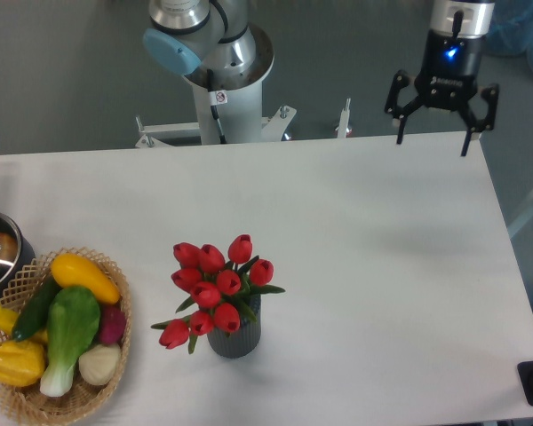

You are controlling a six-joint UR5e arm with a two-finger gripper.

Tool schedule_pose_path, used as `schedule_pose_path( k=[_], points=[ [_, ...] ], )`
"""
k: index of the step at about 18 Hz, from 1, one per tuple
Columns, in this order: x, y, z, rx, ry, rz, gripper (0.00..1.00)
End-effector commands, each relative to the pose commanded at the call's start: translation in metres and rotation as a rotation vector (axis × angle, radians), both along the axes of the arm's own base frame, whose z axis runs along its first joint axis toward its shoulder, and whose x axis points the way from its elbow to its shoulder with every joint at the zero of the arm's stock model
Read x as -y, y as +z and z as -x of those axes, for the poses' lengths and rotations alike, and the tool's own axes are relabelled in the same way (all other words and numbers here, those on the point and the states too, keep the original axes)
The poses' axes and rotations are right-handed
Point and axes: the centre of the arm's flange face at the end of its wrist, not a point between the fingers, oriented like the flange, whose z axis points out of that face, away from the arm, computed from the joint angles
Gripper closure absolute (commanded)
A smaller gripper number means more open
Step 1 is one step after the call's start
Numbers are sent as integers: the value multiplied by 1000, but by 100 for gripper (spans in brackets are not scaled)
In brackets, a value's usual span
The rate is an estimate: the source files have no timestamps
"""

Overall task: Pick up the flowers from the vase
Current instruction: 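Move the open gripper toward the red tulips in the grey vase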

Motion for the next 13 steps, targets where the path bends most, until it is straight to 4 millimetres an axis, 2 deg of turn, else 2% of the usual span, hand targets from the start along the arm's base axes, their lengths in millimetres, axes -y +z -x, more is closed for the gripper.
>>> schedule_pose_path(
  k=[9,13],
  points=[
    [-68,-34,-18,55,-147,-76,0],
    [-86,-41,-25,88,-185,-133,0]
  ],
)
